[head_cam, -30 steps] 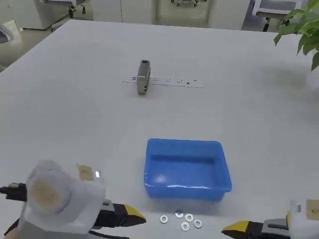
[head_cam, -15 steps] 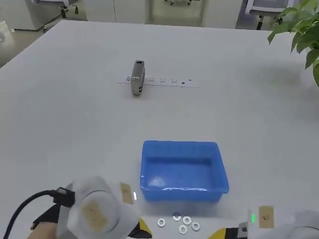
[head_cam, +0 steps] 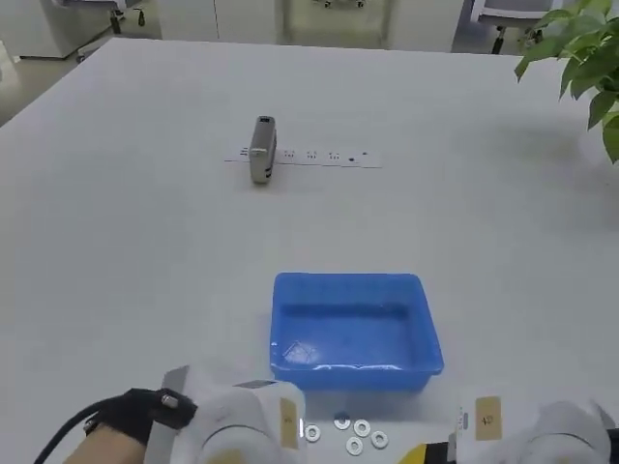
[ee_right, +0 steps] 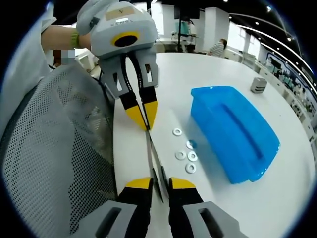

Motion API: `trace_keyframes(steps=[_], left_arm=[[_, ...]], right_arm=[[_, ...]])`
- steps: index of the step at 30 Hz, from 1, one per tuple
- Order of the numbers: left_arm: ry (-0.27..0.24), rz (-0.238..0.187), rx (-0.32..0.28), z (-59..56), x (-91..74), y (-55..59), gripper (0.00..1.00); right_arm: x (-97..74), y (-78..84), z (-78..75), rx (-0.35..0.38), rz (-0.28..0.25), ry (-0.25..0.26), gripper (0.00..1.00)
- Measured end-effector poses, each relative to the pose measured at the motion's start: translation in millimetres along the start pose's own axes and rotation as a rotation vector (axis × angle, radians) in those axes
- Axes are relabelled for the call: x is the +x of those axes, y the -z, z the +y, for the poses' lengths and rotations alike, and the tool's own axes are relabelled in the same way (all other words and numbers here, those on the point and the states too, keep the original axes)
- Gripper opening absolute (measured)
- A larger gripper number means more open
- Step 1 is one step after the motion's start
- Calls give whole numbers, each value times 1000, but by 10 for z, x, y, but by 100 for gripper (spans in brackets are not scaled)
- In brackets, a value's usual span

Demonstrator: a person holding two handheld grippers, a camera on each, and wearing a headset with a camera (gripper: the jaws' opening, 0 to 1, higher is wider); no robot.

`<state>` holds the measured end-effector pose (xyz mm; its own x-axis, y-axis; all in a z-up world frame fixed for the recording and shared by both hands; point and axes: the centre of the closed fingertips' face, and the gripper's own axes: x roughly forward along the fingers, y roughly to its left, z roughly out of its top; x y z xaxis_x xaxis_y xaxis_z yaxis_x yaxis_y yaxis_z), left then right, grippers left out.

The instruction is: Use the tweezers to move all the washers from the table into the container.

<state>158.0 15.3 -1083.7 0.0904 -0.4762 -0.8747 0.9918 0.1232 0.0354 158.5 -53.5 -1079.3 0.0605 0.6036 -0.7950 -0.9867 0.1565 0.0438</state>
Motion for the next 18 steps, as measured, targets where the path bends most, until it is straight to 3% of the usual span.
trace_keyframes(steps=[6, 12, 18], left_arm=[[7, -26, 24, -20, -70, -46, 0], [-18, -96, 8, 0, -332, -235, 0], [-36, -132, 29, -13, -544, -425, 0]], right_arm=[[9, -14, -1, -14, 0, -4, 8], [3, -64, 2, -22, -22, -6, 8], [-15, -135, 7, -53, -46, -6, 7]])
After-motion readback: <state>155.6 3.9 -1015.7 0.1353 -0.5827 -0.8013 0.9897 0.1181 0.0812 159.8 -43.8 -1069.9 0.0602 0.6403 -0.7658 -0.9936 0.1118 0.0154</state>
